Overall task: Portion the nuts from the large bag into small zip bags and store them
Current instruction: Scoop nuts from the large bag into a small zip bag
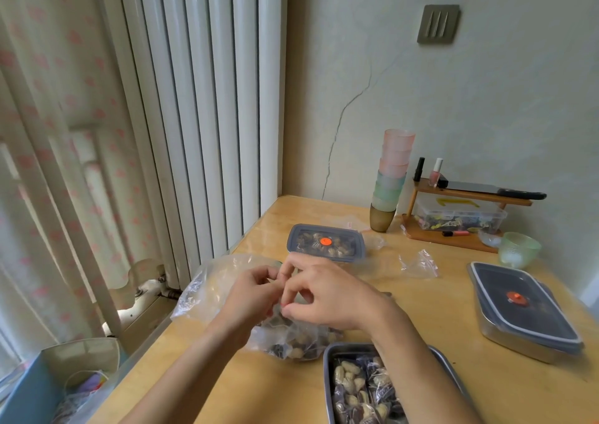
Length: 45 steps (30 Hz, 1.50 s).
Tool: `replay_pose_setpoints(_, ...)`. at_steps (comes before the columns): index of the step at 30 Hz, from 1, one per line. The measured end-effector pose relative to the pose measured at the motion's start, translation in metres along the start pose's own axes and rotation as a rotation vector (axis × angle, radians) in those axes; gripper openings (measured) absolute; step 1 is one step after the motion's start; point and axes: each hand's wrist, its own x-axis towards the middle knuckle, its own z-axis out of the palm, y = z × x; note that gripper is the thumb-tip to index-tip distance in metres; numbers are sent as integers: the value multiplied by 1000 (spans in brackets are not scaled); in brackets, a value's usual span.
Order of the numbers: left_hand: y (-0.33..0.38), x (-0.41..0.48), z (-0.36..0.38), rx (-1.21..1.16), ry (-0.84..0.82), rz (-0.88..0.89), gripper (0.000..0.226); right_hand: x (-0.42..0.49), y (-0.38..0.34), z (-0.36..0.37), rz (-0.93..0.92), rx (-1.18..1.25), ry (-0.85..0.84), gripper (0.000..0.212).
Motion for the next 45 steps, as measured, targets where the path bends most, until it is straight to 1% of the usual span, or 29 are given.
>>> replay_pose_setpoints(3, -1, 3, -3, 11, -51, -24, 8, -1, 3, -1, -17, 29, -9, 10)
replay_pose_setpoints(6, -3, 5, -3, 43, -48, -19, 10, -4, 10, -3, 106, 18, -74, 12)
replay_pose_setpoints(9, -5, 3, 0, 108, -38, 10, 7, -3, 18, -1, 206, -74, -124, 6)
replay_pose_setpoints(12, -4, 2, 3, 146, -32, 37, 5, -3, 18, 0, 218, -111, -139, 8)
replay_pose_setpoints(14, -2, 0, 5, 117, -30, 47, 8, -2, 19, -2, 214, -96, -124, 9)
replay_pose_setpoints(16, 1, -3, 4, 56, -41, 81, 16, -3, 21, -5, 198, -25, -78, 10)
replay_pose_setpoints(18, 4, -7, 1, 29, -90, 141, 28, -4, 23, -8, 187, 75, 0, 9)
replay_pose_setpoints(20, 3, -11, -5, 60, -212, 219, 40, -6, 26, -10, 185, 169, 84, 6)
replay_pose_setpoints(22, 3, -15, -8, 120, -315, 279, 47, -9, 28, -14, 195, 251, 125, 6)
replay_pose_setpoints(24, 5, -17, -6, 108, -342, 297, 47, -10, 30, -17, 184, 318, 120, 8)
replay_pose_setpoints(26, 7, -18, -1, 22, -339, 277, 48, -11, 30, -20, 154, 397, 113, 11)
replay_pose_setpoints(29, 9, -15, 1, 3, -332, 261, 49, -14, 29, -25, 106, 530, 156, 14)
replay_pose_setpoints(32, 6, -10, -2, 100, -350, 295, 39, -16, 29, -31, 94, 573, 199, 15)
replay_pose_setpoints(34, 3, -4, -4, 287, -261, 356, 28, -17, 32, -32, 118, 561, 203, 13)
replay_pose_setpoints(36, 0, 1, -4, 496, -172, 369, 24, -18, 34, -32, 158, 546, 161, 13)
replay_pose_setpoints(38, 0, 3, -3, 610, -165, 378, 30, -18, 33, -31, 201, 532, 64, 18)
replay_pose_setpoints(39, 1, 3, -2, 613, -184, 380, 36, -18, 31, -29, 217, 521, 16, 20)
replay_pose_setpoints(41, 4, 4, 0, 528, -239, 366, 44, -18, 26, -26, 238, 497, -57, 27)
replay_pose_setpoints(43, 10, 5, 1, 470, -290, 347, 40, -19, 21, -25, 260, 455, -121, 36)
replay_pose_setpoints(45, 14, 7, 2, 454, -303, 357, 32, -19, 18, -26, 265, 400, -157, 45)
